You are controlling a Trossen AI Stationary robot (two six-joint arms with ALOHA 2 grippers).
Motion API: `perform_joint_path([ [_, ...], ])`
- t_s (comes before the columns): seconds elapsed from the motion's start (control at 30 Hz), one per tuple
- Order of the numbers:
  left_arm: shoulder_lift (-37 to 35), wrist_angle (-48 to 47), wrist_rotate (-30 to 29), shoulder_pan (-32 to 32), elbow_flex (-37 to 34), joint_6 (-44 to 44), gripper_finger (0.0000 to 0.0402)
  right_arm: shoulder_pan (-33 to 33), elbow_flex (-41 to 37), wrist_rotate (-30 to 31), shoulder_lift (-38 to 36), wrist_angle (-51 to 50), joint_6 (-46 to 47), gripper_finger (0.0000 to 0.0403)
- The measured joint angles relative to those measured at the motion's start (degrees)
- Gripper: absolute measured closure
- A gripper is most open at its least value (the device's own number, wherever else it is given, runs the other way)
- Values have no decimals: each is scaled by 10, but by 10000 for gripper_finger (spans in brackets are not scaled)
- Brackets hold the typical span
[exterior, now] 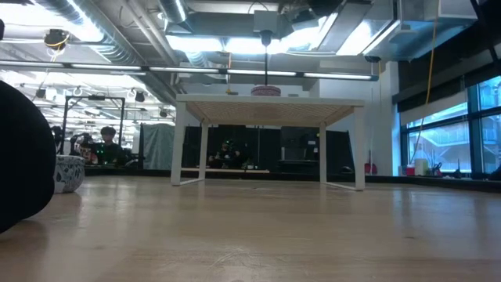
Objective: Pick & Place candle stick holders
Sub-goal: Put the top black candle holder on the shelf
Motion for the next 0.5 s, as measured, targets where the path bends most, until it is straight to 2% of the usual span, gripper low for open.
perform_joint_path([
  [0.13,0,-10,0,4,0,-59,400,0,0,0,0,-1,2,8],
  [0.3,0,-61,-8,19,-8,-264,399,0,0,0,0,-2,3,8],
  [0.5,0,-76,7,24,-27,-281,398,0,0,0,0,-5,4,8],
])
